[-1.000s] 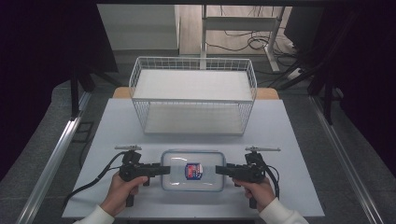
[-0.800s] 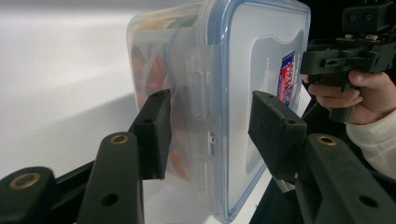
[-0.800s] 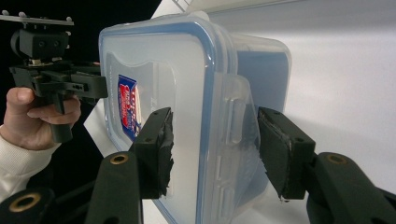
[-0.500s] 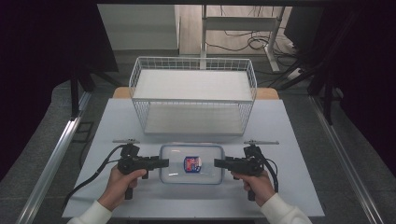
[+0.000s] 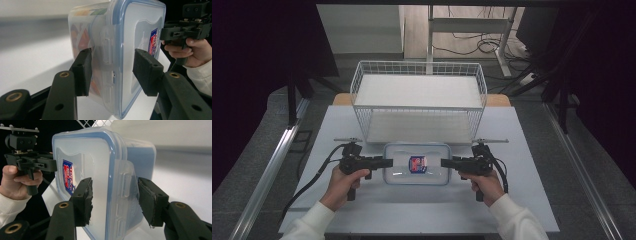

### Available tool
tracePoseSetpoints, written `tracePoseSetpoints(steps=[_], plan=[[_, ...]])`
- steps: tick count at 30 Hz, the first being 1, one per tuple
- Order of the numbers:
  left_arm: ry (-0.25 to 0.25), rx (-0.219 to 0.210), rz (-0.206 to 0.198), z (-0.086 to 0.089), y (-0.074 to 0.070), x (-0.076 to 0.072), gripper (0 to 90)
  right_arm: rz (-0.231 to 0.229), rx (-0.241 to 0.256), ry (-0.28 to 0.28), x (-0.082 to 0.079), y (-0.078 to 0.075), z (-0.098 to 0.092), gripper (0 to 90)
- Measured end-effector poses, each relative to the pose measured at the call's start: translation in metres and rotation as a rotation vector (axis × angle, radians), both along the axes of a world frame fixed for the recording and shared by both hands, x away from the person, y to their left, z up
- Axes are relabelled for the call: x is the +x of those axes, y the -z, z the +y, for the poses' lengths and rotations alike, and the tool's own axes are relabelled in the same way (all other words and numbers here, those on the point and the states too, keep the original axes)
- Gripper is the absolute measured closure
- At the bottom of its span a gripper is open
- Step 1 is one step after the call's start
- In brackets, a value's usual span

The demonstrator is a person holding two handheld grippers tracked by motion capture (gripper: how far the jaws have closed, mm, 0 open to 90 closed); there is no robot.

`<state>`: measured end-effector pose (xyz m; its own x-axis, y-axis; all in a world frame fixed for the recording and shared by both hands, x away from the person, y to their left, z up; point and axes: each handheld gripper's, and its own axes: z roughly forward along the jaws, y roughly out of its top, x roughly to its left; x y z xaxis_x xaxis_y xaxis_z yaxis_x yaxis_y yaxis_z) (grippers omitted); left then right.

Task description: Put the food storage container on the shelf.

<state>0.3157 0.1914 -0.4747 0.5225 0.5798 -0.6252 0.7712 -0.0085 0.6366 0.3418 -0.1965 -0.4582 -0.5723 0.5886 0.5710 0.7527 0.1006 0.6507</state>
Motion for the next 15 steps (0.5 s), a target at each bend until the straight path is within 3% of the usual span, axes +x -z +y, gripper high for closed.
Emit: tracePoseSetpoints(steps=[15], plan=[[-0.038, -0.003, -0.009, 0.002, 0.014, 0.046, 50.0, -0.02, -0.009, -0.01, 0.054, 0.009, 0.006, 47.0]])
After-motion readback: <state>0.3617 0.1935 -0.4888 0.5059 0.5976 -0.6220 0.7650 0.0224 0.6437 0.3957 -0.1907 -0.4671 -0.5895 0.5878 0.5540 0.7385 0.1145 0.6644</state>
